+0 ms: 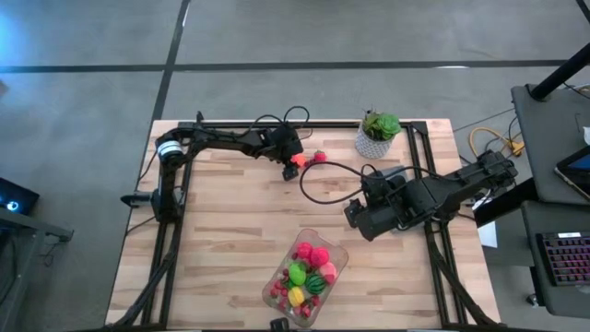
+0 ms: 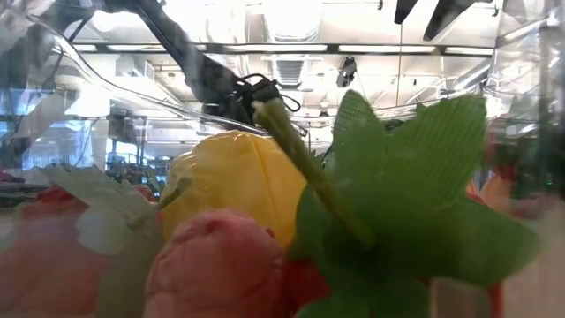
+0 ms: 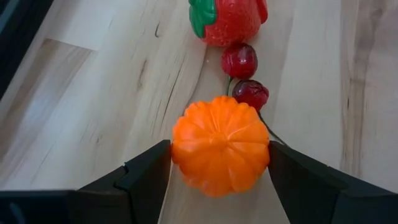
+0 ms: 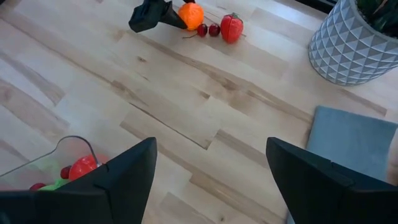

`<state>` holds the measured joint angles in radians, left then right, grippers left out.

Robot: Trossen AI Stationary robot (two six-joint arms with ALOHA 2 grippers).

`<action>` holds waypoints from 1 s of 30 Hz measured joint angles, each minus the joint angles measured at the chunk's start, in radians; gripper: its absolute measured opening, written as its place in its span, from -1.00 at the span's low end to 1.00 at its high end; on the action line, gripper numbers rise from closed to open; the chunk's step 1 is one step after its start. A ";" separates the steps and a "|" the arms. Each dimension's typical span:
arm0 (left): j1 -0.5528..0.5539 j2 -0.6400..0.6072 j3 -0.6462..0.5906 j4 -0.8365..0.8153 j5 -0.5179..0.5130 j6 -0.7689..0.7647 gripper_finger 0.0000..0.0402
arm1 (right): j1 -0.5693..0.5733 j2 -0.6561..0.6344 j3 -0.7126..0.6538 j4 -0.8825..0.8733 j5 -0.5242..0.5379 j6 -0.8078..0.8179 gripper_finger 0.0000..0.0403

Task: Pick and placing Produce into tupperware
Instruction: Put the orange pumpkin into the transparent basket

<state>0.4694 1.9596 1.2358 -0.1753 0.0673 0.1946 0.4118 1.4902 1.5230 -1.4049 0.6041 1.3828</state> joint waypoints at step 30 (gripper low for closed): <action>-0.237 -0.333 0.000 -0.201 -0.016 -0.257 0.09 | 0.090 -0.025 -0.001 -0.003 0.082 0.032 0.42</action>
<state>0.2329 1.6265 1.2354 -0.3762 0.0510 -0.0626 0.5013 1.4651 1.5219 -1.4075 0.6856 1.4145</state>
